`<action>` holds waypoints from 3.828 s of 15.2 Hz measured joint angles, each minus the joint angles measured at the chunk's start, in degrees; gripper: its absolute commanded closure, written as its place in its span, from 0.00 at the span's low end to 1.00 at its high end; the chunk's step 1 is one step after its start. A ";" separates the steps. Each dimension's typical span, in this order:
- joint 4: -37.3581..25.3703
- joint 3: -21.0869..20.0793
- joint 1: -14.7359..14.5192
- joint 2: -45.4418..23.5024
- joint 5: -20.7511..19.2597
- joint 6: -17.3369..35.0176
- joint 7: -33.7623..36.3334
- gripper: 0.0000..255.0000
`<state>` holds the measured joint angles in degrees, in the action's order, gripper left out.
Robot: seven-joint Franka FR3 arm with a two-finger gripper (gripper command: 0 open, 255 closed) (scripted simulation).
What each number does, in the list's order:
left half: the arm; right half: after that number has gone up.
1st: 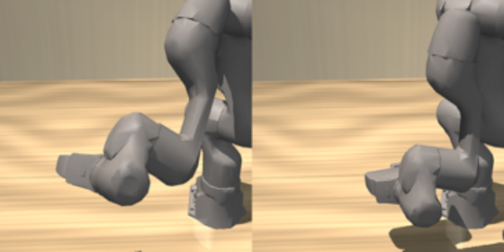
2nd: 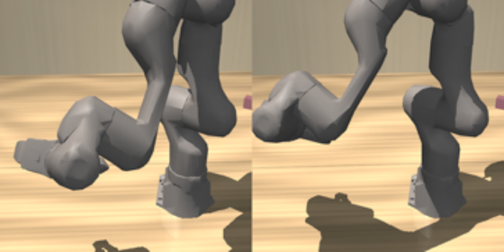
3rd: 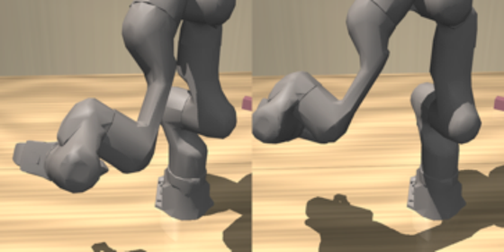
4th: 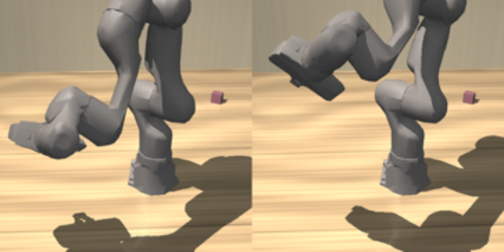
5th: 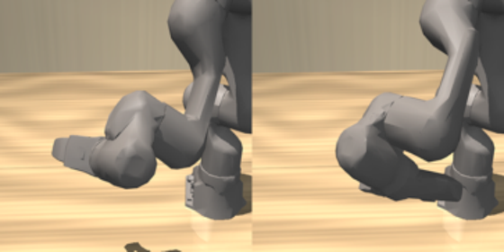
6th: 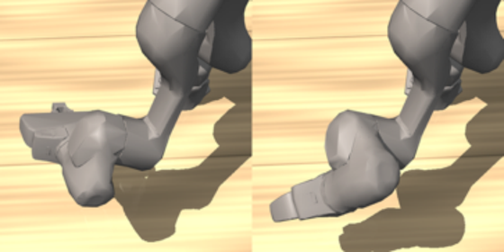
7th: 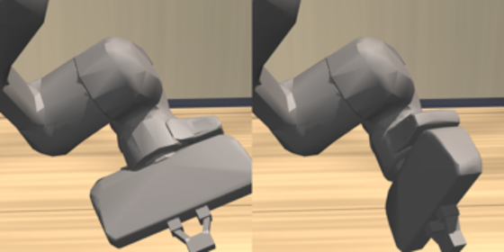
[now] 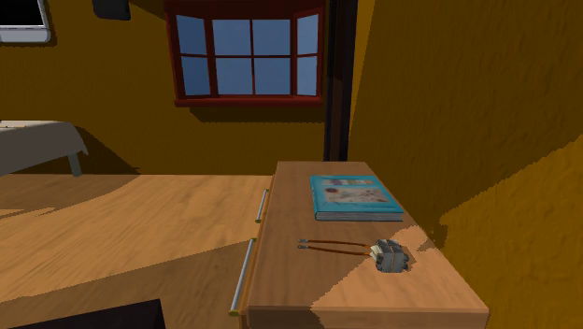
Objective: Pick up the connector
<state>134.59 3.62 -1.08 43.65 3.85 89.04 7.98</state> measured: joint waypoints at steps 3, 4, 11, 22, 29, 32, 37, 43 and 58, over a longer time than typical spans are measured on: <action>0.64 -1.20 -0.38 -1.36 0.73 2.01 1.30 0.00; 1.15 -1.73 -0.51 -2.40 1.01 3.56 1.88 0.00; 2.61 -6.87 -1.98 -12.50 3.35 15.29 7.64 0.00; -3.98 -13.89 -3.67 -33.77 2.84 30.22 17.96 0.00; -12.99 -15.87 -4.91 -49.63 -1.28 36.61 24.90 0.00; -17.56 -16.00 -6.08 -56.34 -3.41 38.47 27.99 0.00; -26.94 -15.36 -8.55 -67.38 -6.58 39.56 32.48 0.00; -42.10 -13.83 -12.05 -81.72 -9.24 38.11 36.45 0.00; -49.90 -12.69 -13.70 -91.71 -10.38 40.11 37.64 1.00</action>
<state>84.69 -9.08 -14.78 -48.05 -6.53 129.15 45.63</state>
